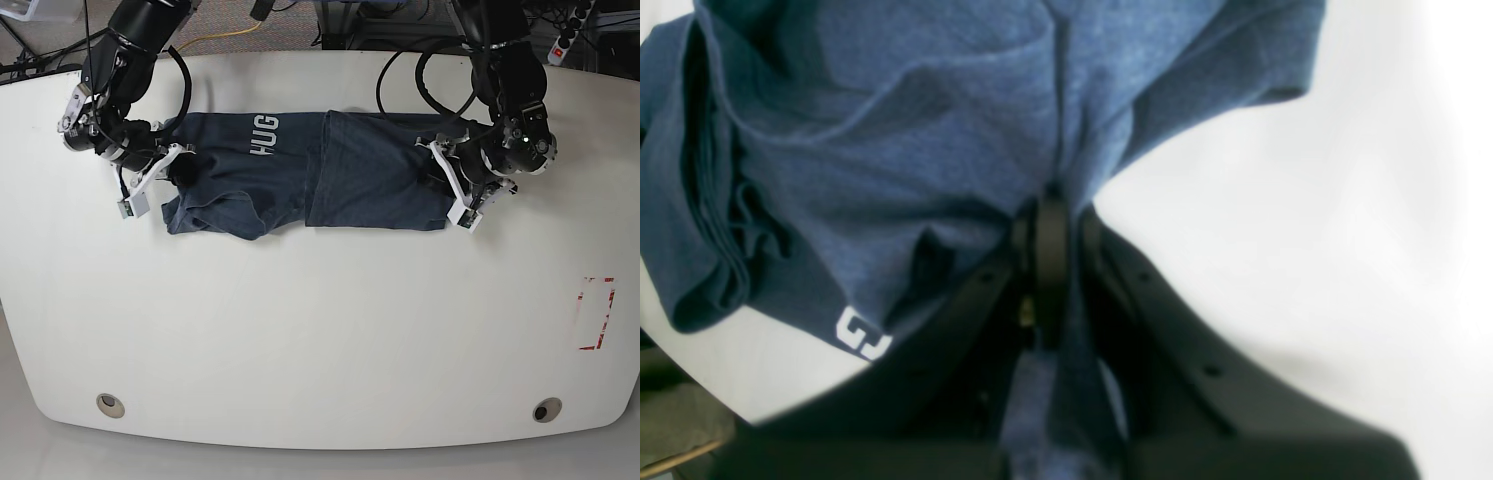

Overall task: Fold the T-shirt properly
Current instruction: 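Fold the shirt end held by the right gripper toward the left gripper, then release the left gripper and lift it away from the shirt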

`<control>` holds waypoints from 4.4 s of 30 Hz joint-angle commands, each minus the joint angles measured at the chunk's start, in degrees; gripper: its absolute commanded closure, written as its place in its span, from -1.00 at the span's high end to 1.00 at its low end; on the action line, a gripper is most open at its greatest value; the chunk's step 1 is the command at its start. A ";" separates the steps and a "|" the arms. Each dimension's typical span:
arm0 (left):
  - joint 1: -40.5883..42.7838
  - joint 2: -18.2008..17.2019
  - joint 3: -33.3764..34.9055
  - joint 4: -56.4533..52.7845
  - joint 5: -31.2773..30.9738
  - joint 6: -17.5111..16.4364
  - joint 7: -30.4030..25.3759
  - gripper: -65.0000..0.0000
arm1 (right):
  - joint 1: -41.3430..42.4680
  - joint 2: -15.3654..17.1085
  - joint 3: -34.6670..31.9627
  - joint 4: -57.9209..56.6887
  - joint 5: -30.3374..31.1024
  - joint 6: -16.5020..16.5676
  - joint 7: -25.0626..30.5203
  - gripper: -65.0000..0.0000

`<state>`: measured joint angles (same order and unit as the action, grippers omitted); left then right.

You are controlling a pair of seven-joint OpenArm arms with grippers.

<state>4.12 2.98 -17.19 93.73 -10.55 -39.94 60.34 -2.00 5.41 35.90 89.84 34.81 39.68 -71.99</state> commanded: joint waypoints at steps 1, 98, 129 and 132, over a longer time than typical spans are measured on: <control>-0.03 -0.21 0.09 -0.06 1.53 -0.06 2.21 -0.18 | 0.11 0.61 0.10 1.28 0.93 0.32 0.65 -1.00; -2.41 -8.04 -3.69 5.04 -18.25 -0.06 2.21 -0.17 | 3.54 -9.59 -34.19 7.34 28.62 0.32 6.89 0.34; 3.84 -20.26 -17.05 5.21 -28.18 -0.06 4.41 -0.18 | 1.16 1.49 -55.46 13.94 -1.80 0.32 11.46 0.01; 4.80 -21.05 -17.05 5.21 -28.18 -0.06 4.32 -0.18 | 1.16 1.14 -55.55 14.03 -5.58 0.32 12.78 0.00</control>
<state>8.97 -16.51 -33.98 97.84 -37.78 -39.94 66.02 -1.50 6.50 -19.86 102.69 30.04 39.66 -61.19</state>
